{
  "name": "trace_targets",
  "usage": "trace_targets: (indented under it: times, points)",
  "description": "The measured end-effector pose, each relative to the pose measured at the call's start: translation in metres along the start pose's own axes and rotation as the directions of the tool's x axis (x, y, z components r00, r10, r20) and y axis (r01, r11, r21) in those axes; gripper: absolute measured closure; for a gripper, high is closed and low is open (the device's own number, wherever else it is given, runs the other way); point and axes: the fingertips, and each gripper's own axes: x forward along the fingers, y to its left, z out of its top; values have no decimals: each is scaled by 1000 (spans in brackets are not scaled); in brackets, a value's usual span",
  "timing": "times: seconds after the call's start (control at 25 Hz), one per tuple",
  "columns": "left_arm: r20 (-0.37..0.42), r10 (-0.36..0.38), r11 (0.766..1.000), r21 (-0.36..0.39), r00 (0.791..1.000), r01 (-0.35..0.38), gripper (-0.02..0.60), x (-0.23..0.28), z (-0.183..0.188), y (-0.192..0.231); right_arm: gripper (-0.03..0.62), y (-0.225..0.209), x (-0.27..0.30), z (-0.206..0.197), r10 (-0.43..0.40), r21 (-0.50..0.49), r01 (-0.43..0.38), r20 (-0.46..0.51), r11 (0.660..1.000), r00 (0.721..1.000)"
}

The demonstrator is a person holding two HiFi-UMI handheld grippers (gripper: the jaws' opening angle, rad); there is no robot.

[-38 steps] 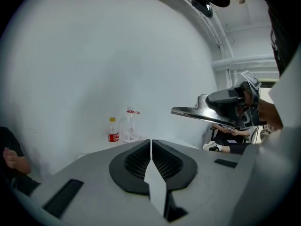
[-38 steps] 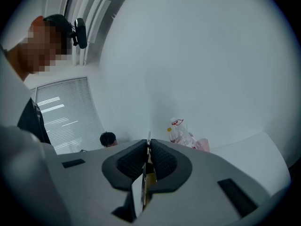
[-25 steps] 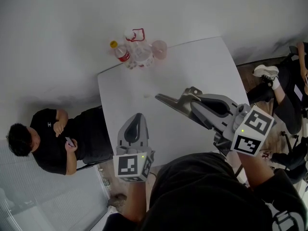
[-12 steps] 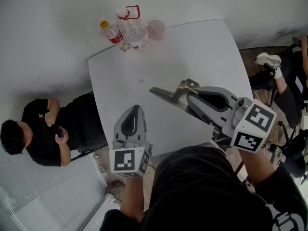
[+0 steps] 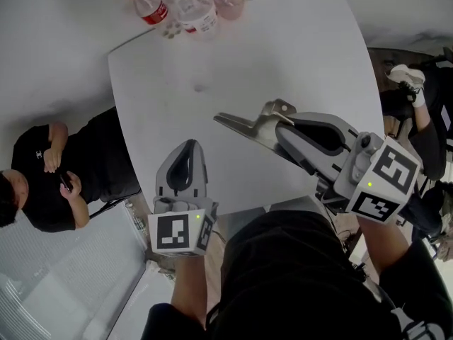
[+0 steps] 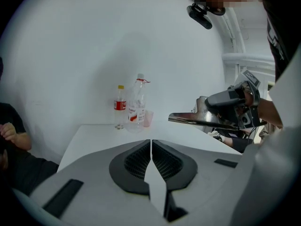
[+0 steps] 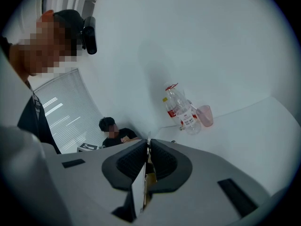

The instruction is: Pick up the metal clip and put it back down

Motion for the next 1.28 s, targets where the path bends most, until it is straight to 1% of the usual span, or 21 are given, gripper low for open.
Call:
trace_targets:
  times: [0.12,0.24,0.4,0.6,0.84,1.04,1.12,1.2,1.28]
  points:
    - [-15,11,1000,-23,1000,-12,558,3,-7,2,554,-11,5,-8,1,14,-1,-29,1000,1000]
    - [-28,18,1000,-19,999,-19,558,1,-18,1,554,-16,7,-18,9,25,-8,-39,1000,999]
    - [-37,10,1000,-16,999,-11,558,4,-25,-3,554,-20,6,-26,11,27,-9,-48,1000,999]
    - [-27,9,1000,-18,1000,-9,558,4,-15,-2,554,-18,7,-23,21,34,-19,-51,999,998]
    - [14,-2,1000,1,1000,2,558,9,-7,-10,554,-19,6,-25,24,-6,-25,-41,1000,999]
    - [64,-1,999,50,998,-2,558,7,5,-19,554,-19,3,-29,50,-37,-51,-14,998,999]
    - [79,-2,998,59,997,-3,558,6,12,-21,554,-19,3,-29,54,-43,-55,-10,998,998]
    - [75,-8,999,51,997,5,558,5,15,-21,554,-19,4,-28,48,-35,-49,-21,998,999]
    - [58,-23,999,26,998,21,558,4,17,-22,554,-19,5,-27,33,-18,-34,-48,999,998]
